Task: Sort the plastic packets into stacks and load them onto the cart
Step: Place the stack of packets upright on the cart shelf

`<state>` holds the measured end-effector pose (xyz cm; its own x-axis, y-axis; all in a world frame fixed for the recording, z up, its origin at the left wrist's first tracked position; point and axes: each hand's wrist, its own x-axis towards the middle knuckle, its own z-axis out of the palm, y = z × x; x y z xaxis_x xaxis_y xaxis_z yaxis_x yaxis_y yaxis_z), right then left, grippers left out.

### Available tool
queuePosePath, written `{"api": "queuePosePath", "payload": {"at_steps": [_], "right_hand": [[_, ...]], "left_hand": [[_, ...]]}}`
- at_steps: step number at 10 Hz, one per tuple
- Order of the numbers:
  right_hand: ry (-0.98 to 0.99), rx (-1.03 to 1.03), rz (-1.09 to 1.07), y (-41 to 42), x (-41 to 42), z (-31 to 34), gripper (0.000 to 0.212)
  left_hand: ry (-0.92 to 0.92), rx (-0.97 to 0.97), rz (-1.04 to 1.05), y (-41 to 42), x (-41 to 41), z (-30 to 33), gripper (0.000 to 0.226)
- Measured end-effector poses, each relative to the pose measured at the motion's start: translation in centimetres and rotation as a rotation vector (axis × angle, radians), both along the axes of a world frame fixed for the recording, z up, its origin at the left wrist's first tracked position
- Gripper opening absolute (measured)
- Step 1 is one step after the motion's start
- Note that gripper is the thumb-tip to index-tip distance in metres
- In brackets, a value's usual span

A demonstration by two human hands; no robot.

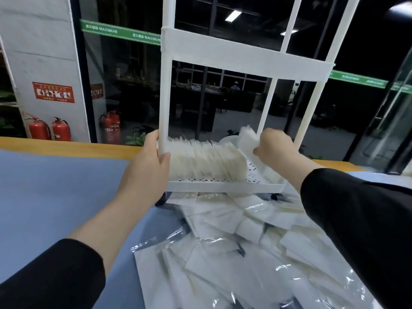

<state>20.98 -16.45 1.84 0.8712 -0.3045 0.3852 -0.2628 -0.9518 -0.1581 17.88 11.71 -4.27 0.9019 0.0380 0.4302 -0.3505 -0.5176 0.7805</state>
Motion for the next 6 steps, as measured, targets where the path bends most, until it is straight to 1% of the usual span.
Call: {"api": "queuePosePath", "payload": {"at_steps": [1,2,3,4,5,6], "right_hand": [[0.043,0.018,-0.050,-0.1,1.0,-0.2,0.015],[0.080,0.139,-0.071,-0.4,2.4,-0.2,0.018],[0.152,0.268,-0.071,-0.2,3.3,-0.9,0.033],[0.140,0.454,-0.025,1.1,2.3,-1.7,0.043],[0.253,0.333,-0.020,2.0,1.0,-1.8,0.062],[0.023,0.578,0.095,1.5,0.5,-2.8,0.077]], "left_hand": [[-0.004,0.006,0.016,0.1,0.5,-0.4,0.045],[-0.006,0.001,0.014,0.1,0.6,-0.5,0.044],[-0.022,0.004,0.015,0.2,0.5,-0.9,0.043],[-0.030,0.010,0.019,0.3,0.7,-1.1,0.043],[-0.036,0.015,0.028,0.2,0.7,-1.3,0.043],[-0.061,0.027,0.049,0.3,1.0,-1.5,0.044]]}}
